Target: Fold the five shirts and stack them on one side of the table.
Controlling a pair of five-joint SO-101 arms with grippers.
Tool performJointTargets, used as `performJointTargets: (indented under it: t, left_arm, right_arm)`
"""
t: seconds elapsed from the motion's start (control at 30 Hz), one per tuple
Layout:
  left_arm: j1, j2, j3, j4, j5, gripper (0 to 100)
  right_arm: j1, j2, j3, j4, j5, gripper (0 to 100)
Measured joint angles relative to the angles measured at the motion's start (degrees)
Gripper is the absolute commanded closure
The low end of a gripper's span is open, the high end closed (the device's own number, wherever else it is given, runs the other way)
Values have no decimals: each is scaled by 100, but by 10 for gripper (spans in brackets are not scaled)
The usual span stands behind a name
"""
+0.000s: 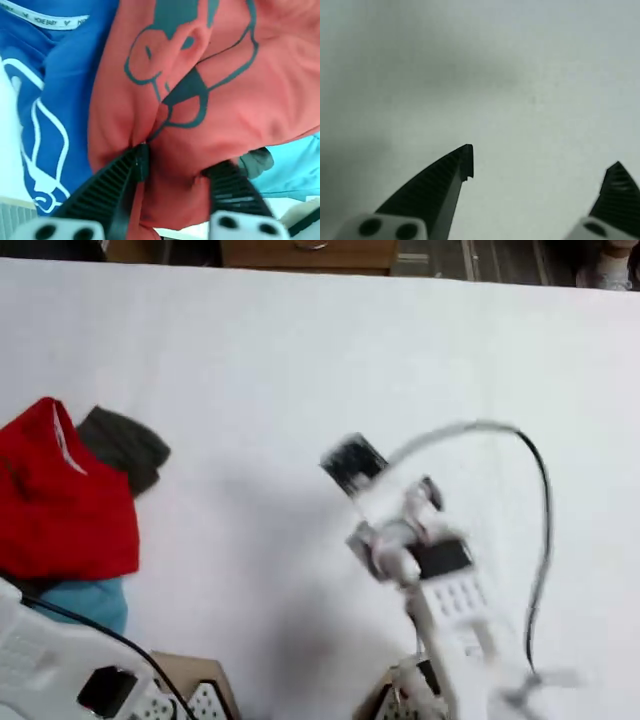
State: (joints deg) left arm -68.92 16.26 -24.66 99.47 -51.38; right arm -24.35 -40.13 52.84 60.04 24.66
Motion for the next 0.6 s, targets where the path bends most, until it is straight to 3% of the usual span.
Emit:
performJointTargets:
  t: [0.3,0.6]
  left_arm:
    - [-316,0,-26,18,132,745]
    - [-571,26,-1248,149,448,744]
  right_arm:
    - [-2321,4448,-4800,1723,-53,594]
    - [-2716,6673,-7297,1829,-53,594]
